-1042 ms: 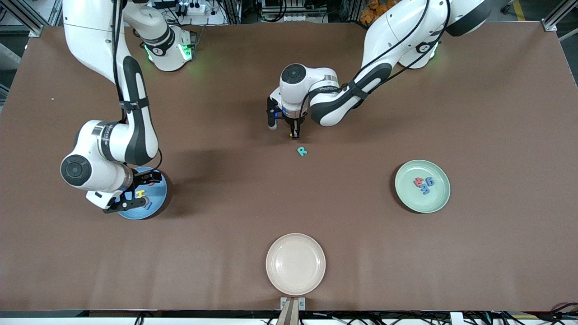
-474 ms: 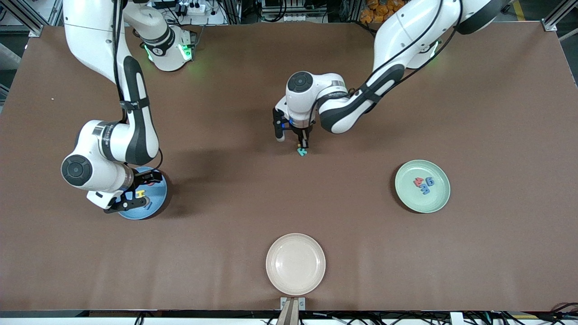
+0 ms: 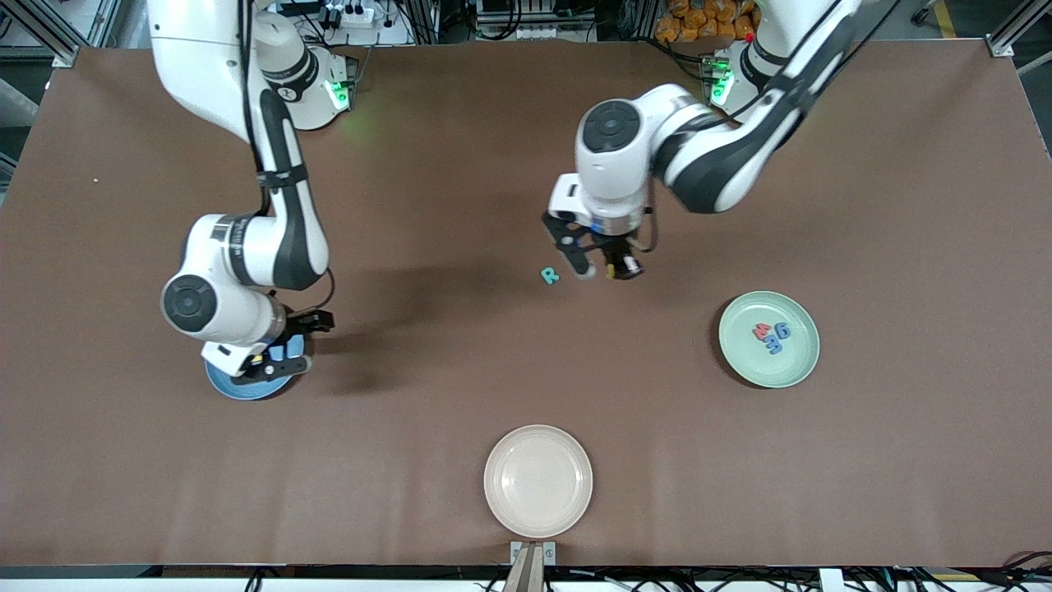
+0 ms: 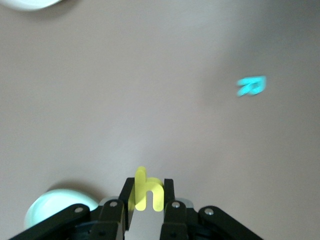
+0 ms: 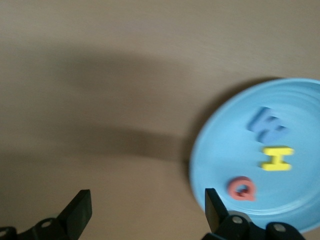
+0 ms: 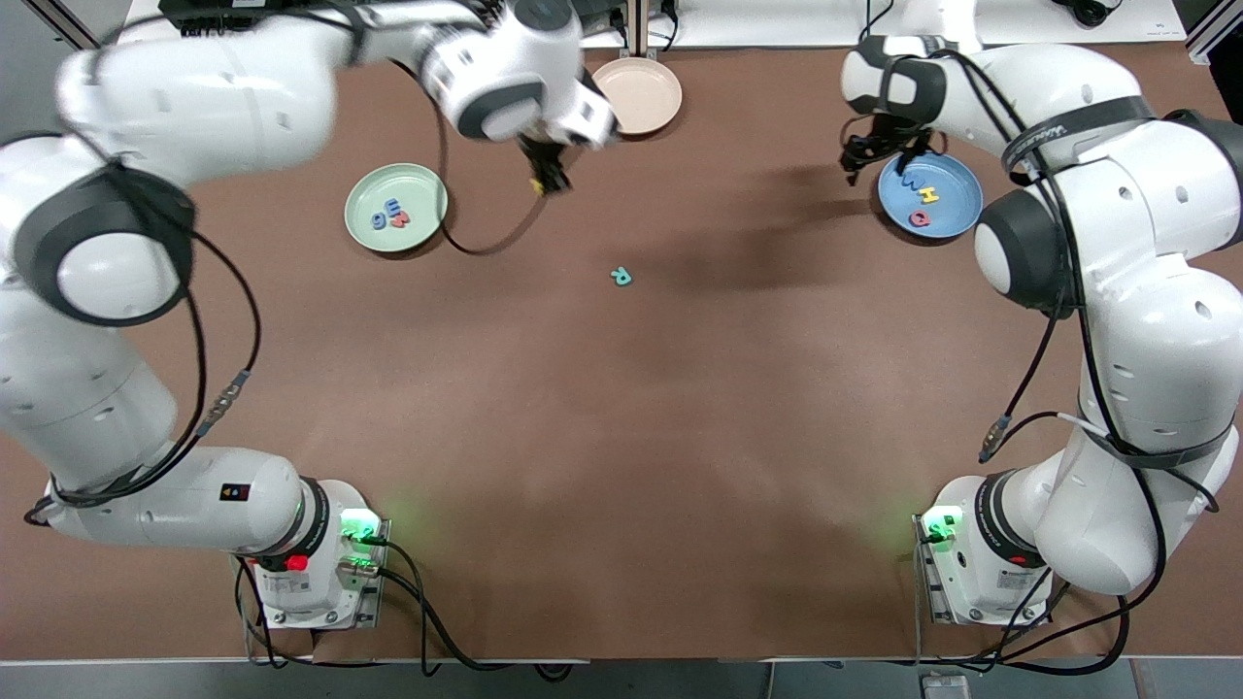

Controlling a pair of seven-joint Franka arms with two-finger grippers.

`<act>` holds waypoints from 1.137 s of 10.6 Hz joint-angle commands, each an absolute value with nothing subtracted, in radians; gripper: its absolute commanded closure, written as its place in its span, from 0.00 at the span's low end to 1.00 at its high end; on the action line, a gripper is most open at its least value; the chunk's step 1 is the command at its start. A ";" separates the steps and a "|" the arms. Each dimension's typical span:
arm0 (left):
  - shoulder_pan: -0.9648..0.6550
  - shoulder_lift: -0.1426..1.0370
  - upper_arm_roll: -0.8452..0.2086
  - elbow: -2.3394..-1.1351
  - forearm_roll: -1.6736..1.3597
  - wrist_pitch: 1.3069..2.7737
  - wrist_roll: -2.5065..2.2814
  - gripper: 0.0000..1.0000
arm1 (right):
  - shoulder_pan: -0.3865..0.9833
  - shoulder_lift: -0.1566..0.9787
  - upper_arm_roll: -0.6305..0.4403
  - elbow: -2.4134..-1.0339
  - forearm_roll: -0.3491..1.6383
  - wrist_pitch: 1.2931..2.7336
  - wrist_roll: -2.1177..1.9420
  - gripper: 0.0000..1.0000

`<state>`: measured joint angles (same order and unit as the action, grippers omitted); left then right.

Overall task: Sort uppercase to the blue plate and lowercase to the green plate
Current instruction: 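Carry the h to the green plate while the right gripper reaches the R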

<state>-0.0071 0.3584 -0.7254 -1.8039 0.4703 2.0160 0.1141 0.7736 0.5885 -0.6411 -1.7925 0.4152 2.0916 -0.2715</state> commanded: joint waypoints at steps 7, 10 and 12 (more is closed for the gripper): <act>0.138 0.244 -0.390 -1.936 0.333 2.035 0.270 1.00 | 0.872 0.695 -0.387 -1.525 0.465 2.138 -0.261 0.00; 0.138 0.330 -0.311 -1.945 0.313 2.109 0.194 1.00 | 0.994 0.800 -0.385 -1.490 0.469 2.264 -0.235 0.00; 0.133 0.359 -0.310 -1.944 0.316 2.125 0.114 1.00 | 1.069 0.885 -0.387 -1.398 0.463 2.261 -0.107 0.00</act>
